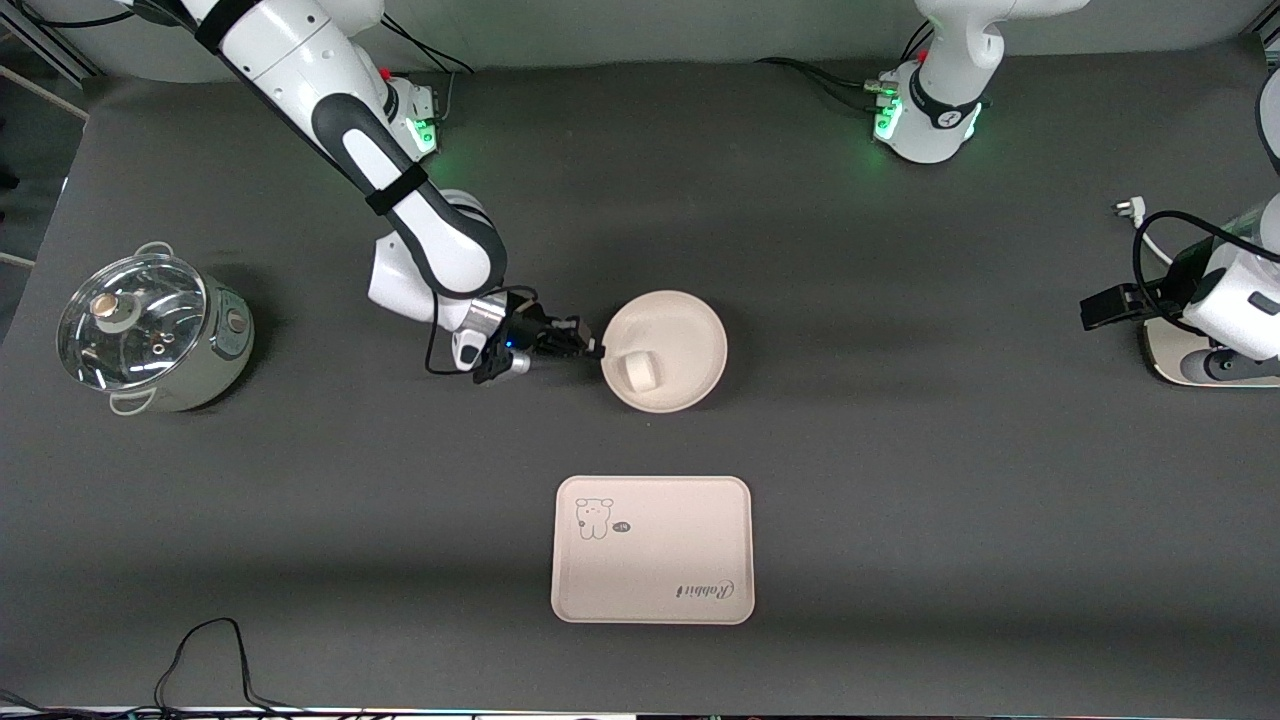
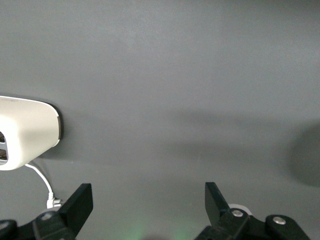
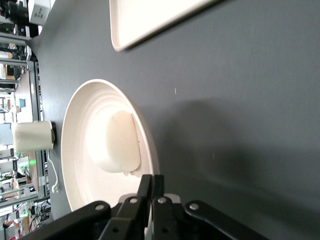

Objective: Place bun in plate and plate on tray
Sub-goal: 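Move the plate with the right gripper onto the bunny tray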

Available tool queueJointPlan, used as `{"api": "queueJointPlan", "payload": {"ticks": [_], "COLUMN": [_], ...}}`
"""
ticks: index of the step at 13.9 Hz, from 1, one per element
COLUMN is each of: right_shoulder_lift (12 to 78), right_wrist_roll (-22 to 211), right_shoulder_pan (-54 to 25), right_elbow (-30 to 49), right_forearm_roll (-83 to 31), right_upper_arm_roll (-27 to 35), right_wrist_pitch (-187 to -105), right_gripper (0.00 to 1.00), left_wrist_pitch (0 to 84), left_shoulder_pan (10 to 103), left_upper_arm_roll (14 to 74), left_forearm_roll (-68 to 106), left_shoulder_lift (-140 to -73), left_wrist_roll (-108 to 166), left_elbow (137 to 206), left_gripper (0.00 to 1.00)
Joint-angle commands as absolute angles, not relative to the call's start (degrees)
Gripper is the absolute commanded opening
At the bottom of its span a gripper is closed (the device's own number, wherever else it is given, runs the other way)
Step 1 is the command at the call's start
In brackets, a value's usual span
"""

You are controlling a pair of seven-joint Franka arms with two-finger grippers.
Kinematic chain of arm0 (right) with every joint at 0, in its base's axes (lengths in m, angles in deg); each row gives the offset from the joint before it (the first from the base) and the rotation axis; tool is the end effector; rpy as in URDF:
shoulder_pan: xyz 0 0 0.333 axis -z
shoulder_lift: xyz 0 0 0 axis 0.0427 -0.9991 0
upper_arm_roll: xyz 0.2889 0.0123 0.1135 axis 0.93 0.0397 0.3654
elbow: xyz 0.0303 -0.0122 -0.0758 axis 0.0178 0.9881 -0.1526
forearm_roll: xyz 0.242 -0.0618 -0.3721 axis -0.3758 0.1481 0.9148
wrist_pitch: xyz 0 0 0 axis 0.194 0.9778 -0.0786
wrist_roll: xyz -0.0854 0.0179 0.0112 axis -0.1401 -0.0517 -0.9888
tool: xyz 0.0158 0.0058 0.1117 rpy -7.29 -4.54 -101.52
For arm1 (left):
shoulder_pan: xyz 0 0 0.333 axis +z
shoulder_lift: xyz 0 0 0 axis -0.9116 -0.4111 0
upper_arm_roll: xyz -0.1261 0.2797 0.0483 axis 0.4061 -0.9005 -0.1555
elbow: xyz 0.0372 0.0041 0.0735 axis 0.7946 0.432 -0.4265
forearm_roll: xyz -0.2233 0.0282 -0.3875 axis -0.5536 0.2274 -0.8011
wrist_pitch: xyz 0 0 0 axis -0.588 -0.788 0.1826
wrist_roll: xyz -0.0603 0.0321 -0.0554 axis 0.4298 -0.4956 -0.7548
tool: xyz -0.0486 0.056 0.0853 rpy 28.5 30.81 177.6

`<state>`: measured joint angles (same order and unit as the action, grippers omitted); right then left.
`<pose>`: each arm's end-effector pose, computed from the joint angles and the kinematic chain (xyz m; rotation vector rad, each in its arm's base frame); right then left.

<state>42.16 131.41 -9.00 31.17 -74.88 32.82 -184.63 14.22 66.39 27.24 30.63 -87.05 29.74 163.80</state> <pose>0.5083 0.3288 0.1511 -2.2974 0.1239 -0.0911 0.6333 -0.0045 0.5330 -3.0718 -0.1626 0.2106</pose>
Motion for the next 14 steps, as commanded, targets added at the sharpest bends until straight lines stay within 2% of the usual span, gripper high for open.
{"api": "queueJointPlan", "payload": {"ticks": [1,6,9,14], "right_shoulder_lift": [37.82,30.35,22.55,11.81], "right_wrist_roll": [121.29,103.45,91.94,87.24], "right_shoulder_pan": [-9.16,-9.16,-9.16,-9.25], "right_elbow": [22.63,4.88,-9.78,-25.19], "right_forearm_roll": [-64.11,-45.13,-30.80,-23.66], "right_upper_arm_roll": [29.23,26.31,26.31,26.23], "right_wrist_pitch": [-180.70,-174.88,-171.73,-169.35], "right_gripper": [0.00,0.00,0.00,0.00], "left_wrist_pitch": [13.22,13.22,11.56,12.08], "left_shoulder_pan": [67.22,66.61,66.69,66.34], "left_upper_arm_roll": [28.13,28.48,28.74,29.36], "left_forearm_roll": [29.97,29.97,29.79,29.53], "left_shoulder_lift": [-86.06,-86.24,-87.11,-88.17], "left_wrist_roll": [28.65,29.17,29.87,33.40], "left_elbow": [163.73,163.73,162.60,160.83], "left_gripper": [1.00,1.00,1.00,1.00]}}
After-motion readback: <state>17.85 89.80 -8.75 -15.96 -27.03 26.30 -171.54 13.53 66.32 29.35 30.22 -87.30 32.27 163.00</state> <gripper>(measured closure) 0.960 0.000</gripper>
